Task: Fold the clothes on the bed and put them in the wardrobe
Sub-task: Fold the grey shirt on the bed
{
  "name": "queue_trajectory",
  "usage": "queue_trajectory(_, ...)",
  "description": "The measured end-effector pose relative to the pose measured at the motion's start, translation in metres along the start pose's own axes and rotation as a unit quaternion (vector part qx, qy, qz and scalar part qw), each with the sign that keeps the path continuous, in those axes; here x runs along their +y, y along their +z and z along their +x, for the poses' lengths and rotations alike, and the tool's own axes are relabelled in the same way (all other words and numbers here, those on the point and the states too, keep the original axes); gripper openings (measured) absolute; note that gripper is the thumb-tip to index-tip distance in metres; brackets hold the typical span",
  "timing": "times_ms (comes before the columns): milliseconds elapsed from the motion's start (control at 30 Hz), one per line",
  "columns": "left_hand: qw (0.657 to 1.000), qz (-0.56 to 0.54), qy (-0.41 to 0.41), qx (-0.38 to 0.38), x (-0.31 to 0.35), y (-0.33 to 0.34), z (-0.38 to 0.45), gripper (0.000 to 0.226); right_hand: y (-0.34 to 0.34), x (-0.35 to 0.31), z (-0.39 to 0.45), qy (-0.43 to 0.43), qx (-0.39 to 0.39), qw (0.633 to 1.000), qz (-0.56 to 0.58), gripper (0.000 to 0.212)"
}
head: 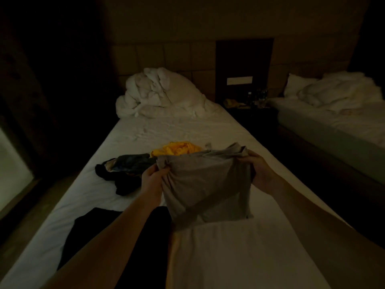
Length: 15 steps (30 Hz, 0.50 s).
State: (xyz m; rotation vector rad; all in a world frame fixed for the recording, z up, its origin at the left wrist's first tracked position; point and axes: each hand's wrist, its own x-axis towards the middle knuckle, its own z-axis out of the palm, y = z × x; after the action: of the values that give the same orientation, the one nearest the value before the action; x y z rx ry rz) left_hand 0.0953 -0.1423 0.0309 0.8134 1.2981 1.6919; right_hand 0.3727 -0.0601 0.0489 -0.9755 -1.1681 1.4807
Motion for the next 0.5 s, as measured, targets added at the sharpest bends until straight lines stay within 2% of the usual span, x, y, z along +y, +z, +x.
queue_trajectory(67, 1.000, 0.009, 0.018, -0.001, 0.021, -0.009, -0.021, 0.014, 0.011, -0.022, -0.030, -0.008, -0.007, 1.000, 0.011, 0.024)
queue_trajectory(133, 0.999, 0.012, 0.037, 0.012, 0.043, -0.016, -0.041, 0.010, 0.024, -0.043, -0.057, -0.003, -0.003, 1.000, 0.019, 0.012)
queue_trajectory(300, 0.997, -0.006, 0.070, 0.038, 0.096, -0.044, -0.095, 0.006, 0.062, -0.084, -0.122, -0.006, -0.043, 0.999, 0.003, 0.017)
queue_trajectory(500, 0.989, 0.026, 0.102, 0.100, 0.131, -0.109, -0.155, 0.004, 0.117, -0.074, -0.174, 0.022, -0.124, 0.992, 0.023, 0.021)
